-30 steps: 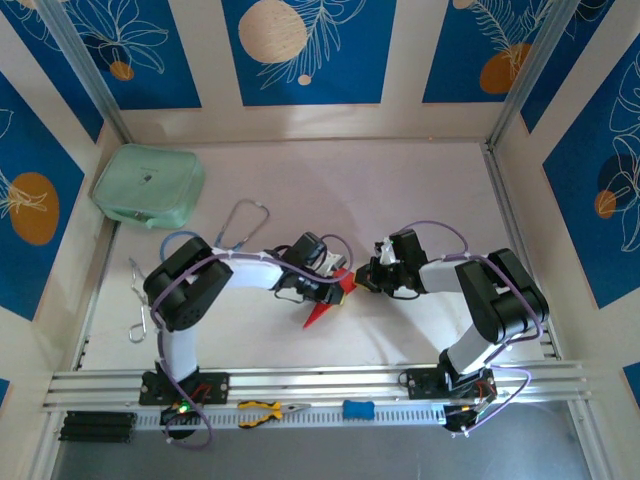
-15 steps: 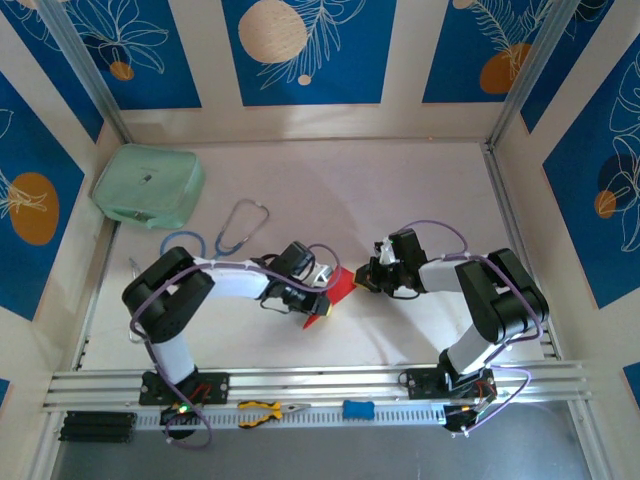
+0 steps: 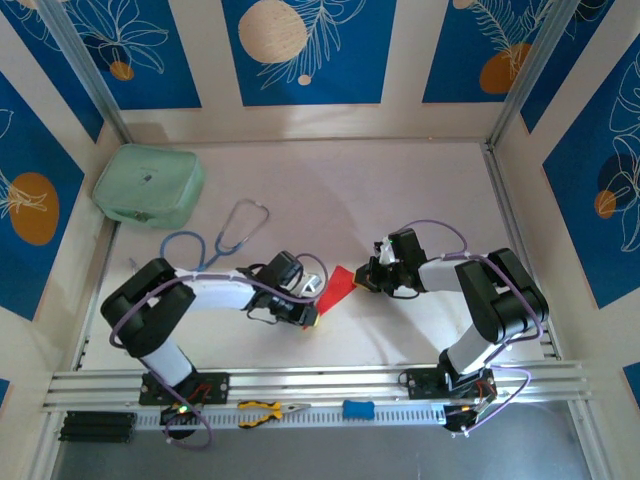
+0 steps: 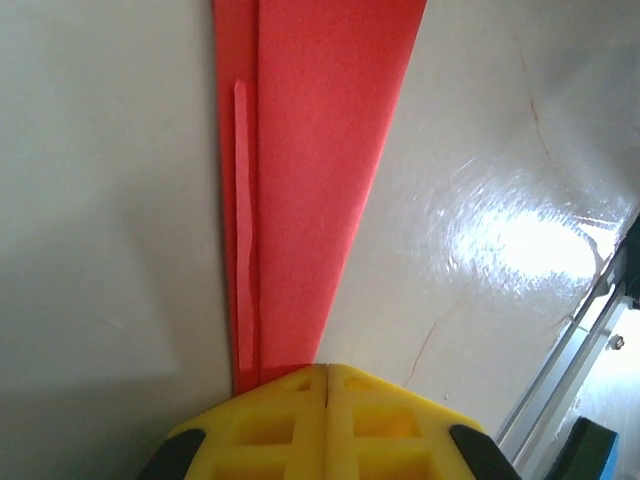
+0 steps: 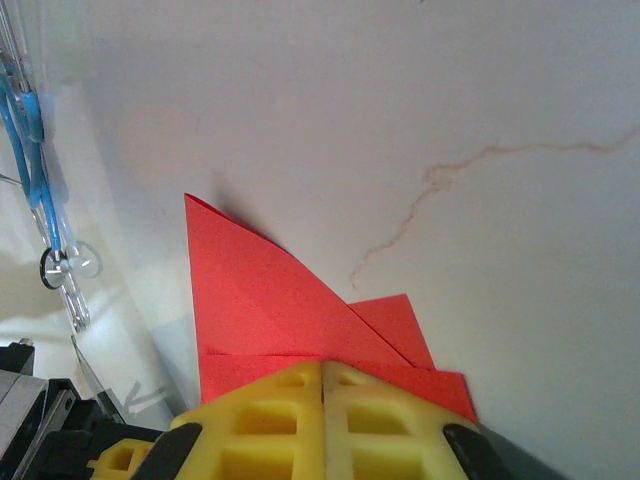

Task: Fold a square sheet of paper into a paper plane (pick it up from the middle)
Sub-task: Perform the fifth fold on the wing at the bottom-center of the table.

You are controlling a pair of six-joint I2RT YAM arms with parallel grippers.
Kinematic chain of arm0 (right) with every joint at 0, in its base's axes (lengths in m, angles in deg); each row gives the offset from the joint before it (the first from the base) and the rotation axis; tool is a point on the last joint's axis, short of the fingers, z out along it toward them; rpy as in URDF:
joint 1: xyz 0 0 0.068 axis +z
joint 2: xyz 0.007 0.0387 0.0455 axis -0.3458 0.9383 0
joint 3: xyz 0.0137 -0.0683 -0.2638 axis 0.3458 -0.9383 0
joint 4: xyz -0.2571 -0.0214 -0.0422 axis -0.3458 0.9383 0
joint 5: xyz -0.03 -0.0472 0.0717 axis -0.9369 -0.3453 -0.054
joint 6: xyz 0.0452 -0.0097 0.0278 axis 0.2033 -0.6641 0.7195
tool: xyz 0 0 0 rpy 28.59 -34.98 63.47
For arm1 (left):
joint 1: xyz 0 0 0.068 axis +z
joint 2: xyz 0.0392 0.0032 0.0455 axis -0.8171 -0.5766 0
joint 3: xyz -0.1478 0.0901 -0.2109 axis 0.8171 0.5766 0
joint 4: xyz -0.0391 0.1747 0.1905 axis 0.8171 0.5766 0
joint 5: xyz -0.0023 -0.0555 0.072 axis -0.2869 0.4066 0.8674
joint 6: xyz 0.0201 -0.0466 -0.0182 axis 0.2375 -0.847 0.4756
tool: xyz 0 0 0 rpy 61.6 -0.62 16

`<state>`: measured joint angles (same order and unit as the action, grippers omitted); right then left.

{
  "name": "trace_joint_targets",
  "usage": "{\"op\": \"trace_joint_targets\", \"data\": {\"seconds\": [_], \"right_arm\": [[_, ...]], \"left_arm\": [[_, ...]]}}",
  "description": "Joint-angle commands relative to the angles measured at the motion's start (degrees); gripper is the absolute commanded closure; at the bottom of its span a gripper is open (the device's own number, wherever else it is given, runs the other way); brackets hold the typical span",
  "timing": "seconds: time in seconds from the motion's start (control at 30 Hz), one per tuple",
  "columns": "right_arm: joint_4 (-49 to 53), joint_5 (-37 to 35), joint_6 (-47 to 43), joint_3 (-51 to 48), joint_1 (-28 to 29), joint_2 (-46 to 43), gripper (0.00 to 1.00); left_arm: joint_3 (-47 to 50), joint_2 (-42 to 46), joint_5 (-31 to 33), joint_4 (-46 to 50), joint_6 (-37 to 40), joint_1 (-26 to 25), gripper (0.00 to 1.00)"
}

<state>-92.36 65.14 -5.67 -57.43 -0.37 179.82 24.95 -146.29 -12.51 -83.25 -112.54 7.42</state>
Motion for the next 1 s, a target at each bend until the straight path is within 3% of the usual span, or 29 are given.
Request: {"op": "trace_joint_targets", "data": {"seconds": [0.0,0.2,0.4,0.77,0.97], "right_arm": [[5.57,-5.2,-1.55,-0.46,0.11,2.49,0.94],[5.9,-4.8,-1.73,0.15,0.05,2.07,0.94],[6.02,-4.41,-1.89,0.41,0.05,2.31,0.94],[8.39,-1.21,-4.02,5.0,-0.06,-0.99,0.91],[4.65,-1.37,-0.13,4.75,5.5,-4.79,0.9]], "left_arm": [[1.69,3.35,-0.12,2.87,-0.04,0.17,1.0],[-2.13,6.29,-4.07,-0.67,0.45,1.28,1.0],[-5.82,-0.51,-2.48,0.0,3.3,2.72,0.97],[-0.37,-7.41,-1.91,-3.94,0.0,3.22,1.0],[-0.18,-8.38,-1.49,-3.91,-1.02,3.32,1.0]]}}
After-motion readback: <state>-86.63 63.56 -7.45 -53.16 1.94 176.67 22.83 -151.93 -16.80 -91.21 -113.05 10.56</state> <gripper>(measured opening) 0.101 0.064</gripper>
